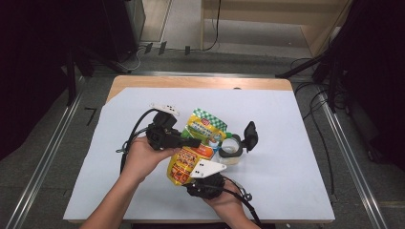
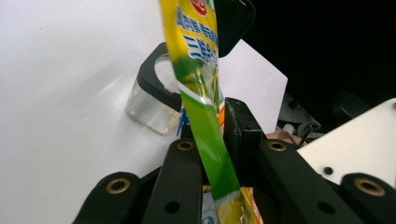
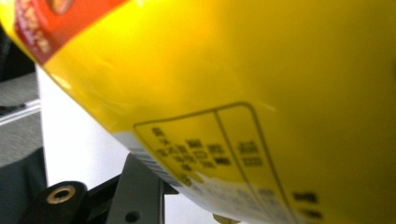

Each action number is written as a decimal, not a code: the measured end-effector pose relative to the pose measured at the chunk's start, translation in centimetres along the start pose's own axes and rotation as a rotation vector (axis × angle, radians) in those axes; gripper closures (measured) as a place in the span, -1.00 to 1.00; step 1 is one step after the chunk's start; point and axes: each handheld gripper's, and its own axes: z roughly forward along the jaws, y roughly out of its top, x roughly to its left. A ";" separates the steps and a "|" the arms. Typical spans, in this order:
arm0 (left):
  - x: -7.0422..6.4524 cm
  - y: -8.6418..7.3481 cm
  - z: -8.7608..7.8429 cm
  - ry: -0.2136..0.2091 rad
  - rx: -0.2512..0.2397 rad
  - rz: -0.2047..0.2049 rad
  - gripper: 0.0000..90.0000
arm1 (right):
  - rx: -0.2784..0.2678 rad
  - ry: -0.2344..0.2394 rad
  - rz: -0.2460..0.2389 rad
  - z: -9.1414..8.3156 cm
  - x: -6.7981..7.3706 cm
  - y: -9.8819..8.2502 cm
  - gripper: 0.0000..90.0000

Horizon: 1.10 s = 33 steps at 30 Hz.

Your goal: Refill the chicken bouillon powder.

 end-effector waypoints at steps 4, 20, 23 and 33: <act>0.0 0.1 0.4 0.037 -0.014 -0.014 0.82 | -0.011 0.032 0.047 -0.4 -0.1 0.4 0.40; -1.0 0.6 1.9 0.138 0.055 -0.062 0.76 | 0.003 0.087 0.055 -0.9 0.5 1.1 0.37; -1.2 0.7 2.2 0.144 0.054 -0.054 0.77 | -0.001 0.079 0.052 -0.9 0.7 1.1 0.35; -1.3 0.9 2.7 0.155 0.050 -0.104 0.76 | 0.010 0.065 0.080 -1.0 0.7 1.2 0.26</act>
